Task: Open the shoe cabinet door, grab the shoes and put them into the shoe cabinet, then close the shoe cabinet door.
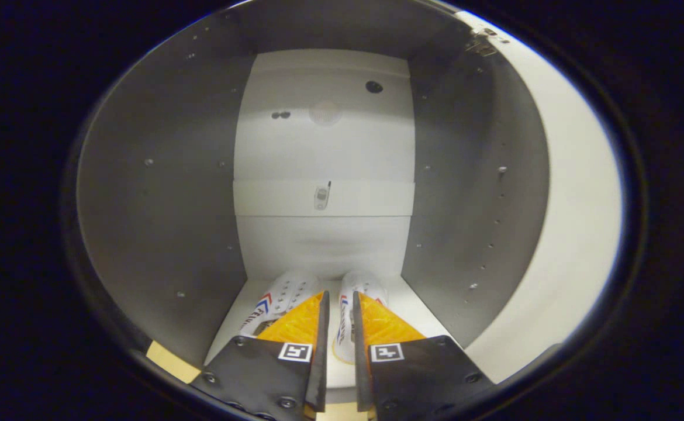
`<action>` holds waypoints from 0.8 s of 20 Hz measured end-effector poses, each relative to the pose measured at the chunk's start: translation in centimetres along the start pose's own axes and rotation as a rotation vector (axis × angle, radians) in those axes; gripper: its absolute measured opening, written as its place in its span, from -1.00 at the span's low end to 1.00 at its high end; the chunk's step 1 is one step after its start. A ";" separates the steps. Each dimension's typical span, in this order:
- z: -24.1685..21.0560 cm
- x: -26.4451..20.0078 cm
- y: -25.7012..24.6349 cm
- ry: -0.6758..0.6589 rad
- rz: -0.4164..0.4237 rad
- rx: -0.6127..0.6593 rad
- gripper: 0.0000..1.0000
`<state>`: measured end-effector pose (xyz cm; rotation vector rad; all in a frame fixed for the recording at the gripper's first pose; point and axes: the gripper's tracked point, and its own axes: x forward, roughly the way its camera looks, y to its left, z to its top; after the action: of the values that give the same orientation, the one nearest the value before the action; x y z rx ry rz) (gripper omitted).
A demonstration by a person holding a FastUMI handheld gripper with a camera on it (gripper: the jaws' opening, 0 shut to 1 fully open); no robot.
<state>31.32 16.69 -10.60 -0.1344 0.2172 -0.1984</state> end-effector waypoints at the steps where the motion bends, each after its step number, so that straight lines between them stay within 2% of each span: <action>1: 0.2 -1.4 -0.2 -0.011 -0.008 0.009 -0.56; 11: 2.3 -15.0 -3.2 -0.123 -0.057 0.024 -0.56; 16: 3.7 -20.7 -5.5 -0.168 -0.020 0.057 -0.56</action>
<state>11.39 16.08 -2.07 -0.0965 0.0430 -0.2115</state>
